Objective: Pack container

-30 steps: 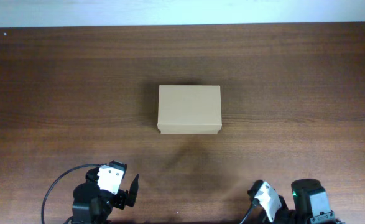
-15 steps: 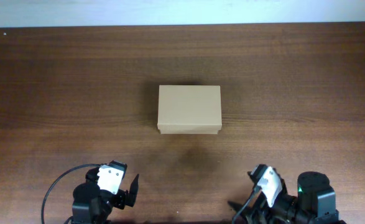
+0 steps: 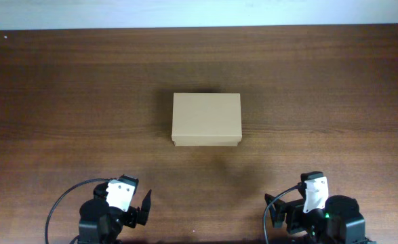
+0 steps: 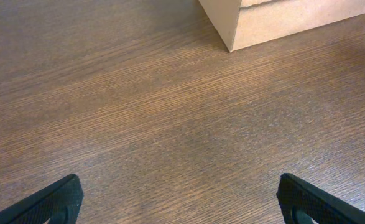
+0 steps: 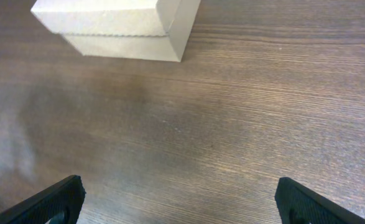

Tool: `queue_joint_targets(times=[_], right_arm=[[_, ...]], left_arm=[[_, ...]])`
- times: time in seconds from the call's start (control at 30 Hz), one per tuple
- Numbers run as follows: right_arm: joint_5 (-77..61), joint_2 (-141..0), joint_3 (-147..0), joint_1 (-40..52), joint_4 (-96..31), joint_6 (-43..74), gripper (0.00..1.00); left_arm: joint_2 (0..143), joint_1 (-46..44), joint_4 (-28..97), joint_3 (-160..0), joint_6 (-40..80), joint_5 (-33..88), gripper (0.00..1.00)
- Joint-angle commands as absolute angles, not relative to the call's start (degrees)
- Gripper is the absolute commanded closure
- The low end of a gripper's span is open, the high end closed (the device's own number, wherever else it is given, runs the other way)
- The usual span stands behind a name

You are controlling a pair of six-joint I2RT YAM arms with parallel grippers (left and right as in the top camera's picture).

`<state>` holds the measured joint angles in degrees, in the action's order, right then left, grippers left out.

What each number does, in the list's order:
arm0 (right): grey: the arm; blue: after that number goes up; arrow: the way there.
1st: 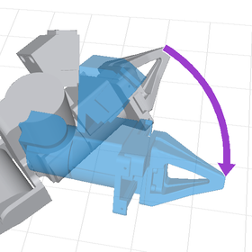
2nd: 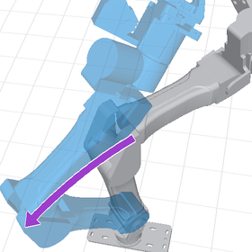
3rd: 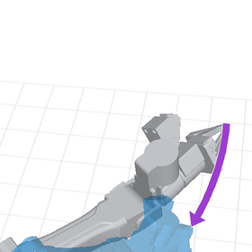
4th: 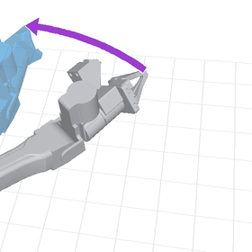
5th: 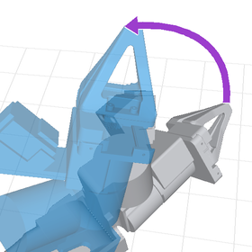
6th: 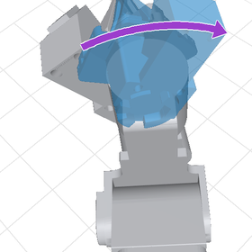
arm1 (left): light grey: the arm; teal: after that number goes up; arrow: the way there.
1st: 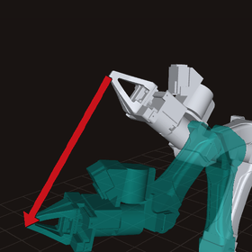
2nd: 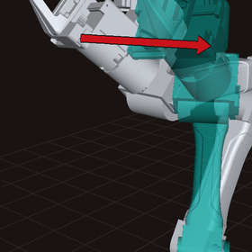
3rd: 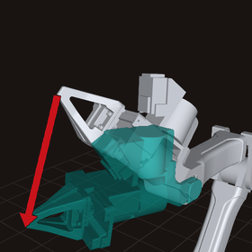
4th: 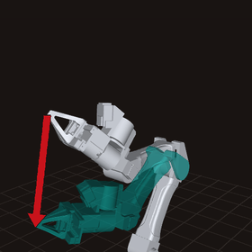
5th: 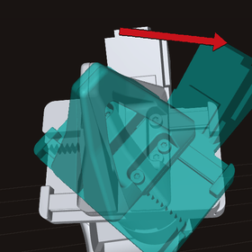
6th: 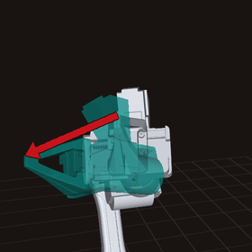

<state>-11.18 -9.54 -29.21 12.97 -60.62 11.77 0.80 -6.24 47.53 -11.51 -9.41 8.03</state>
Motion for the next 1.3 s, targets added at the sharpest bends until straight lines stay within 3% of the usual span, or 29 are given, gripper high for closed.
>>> queue_joint_targets(times=[0.0, 0.57, 0.73, 1.03, 1.27], right_arm=[[-9.9, -8.6, -29.0, 13.1, -60.6, 14.4, 0.01], [-26.5, -9.1, -29.0, 13.1, -58.6, 14.5, 0.01], [-32.3, -11.7, -29.0, 13.1, -43.3, 14.4, 0.01], [-8.8, -11.2, -23.1, 13.1, -40.0, 13.6, 0.01], [-5.0, -4.4, -13.9, 13.1, -35.3, 13.6, 0.01]], left_arm=[[0.3, -5.8, 47.5, -11.2, -9.8, 7.6, 0.01], [0.3, -5.8, 47.5, -11.2, -9.8, 7.6, 0.01], [0.3, -5.8, 47.5, -11.2, -9.8, 7.6, 0.01], [0.3, -5.8, 47.5, -11.2, -9.8, 7.6, 0.01], [0.3, -5.8, 47.5, -11.2, -9.8, 7.6, 0.01]])
